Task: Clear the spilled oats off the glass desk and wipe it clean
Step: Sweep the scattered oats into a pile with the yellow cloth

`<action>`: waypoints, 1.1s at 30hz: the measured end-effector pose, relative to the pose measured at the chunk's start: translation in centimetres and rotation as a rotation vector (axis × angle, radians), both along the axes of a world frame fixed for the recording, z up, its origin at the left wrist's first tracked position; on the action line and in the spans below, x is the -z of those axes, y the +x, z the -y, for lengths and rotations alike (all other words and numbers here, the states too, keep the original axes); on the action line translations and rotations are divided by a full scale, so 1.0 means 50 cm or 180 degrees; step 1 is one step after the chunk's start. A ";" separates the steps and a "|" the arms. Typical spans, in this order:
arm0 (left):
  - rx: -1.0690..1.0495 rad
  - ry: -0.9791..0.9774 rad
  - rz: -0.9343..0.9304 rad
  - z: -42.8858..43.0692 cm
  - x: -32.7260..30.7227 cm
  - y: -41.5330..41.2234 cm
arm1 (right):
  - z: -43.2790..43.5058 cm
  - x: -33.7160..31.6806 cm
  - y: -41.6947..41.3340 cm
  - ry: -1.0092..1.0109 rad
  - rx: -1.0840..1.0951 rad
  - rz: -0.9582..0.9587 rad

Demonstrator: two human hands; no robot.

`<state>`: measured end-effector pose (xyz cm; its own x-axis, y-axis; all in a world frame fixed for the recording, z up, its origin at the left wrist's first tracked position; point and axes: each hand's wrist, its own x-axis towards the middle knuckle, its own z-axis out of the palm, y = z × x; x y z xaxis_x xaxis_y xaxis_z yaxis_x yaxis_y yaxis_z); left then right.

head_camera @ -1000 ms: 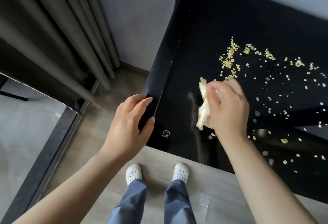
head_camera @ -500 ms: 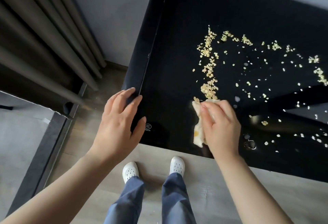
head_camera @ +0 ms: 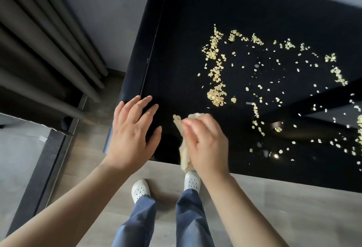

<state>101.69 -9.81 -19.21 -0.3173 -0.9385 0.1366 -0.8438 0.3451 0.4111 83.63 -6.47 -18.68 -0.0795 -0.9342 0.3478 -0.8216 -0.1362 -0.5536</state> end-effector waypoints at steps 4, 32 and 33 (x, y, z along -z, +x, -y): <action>-0.0008 -0.0101 0.0039 -0.001 0.002 -0.003 | -0.005 0.016 -0.033 -0.0022 -0.0095 -0.0133; -0.0073 -0.0036 0.0140 0.000 -0.008 -0.013 | 0.129 0.008 -0.236 0.0197 0.1055 -0.0474; -0.0056 -0.0060 0.0118 0.002 -0.012 -0.015 | 0.123 0.001 -0.260 0.0243 0.1186 -0.0463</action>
